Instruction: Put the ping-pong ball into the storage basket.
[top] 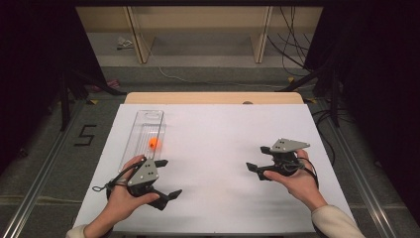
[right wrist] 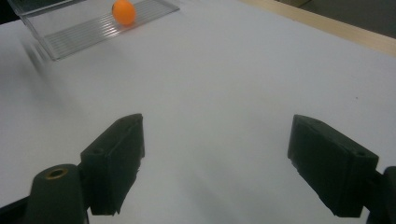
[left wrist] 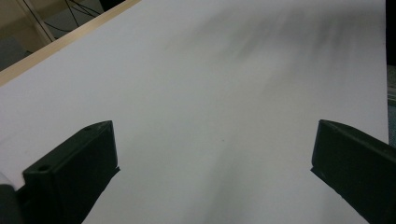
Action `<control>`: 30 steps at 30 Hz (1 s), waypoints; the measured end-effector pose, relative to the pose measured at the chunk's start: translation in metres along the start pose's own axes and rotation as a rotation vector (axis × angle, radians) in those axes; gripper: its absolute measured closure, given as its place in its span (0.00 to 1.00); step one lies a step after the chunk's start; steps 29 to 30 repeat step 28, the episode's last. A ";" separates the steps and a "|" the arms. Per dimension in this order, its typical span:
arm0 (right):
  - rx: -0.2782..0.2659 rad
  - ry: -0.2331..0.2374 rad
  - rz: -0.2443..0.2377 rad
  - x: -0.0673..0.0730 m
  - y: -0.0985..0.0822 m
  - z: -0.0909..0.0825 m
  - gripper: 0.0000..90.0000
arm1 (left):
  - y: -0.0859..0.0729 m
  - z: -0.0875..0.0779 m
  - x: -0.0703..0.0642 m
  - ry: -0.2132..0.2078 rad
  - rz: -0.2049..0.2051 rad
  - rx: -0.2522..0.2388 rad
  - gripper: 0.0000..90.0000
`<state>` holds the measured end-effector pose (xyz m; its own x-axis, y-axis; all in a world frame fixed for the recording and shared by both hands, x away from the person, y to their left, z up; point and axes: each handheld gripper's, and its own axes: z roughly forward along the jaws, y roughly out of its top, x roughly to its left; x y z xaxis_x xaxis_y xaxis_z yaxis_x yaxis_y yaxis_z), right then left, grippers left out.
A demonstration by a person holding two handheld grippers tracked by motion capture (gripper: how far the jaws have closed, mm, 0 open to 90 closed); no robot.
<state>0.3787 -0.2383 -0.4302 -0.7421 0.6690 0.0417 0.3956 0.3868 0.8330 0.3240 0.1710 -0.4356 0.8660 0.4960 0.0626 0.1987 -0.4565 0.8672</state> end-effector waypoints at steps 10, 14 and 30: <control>0.000 -0.006 0.019 -0.001 -0.011 -0.012 0.21 | 0.000 0.000 0.000 0.004 -0.004 0.000 0.00; 0.003 -0.006 0.020 0.000 -0.014 -0.014 0.21 | 0.000 0.000 0.000 0.005 -0.003 -0.001 0.00; 0.003 -0.010 0.015 0.000 -0.016 -0.014 0.21 | 0.000 -0.001 0.001 0.006 -0.005 -0.004 0.00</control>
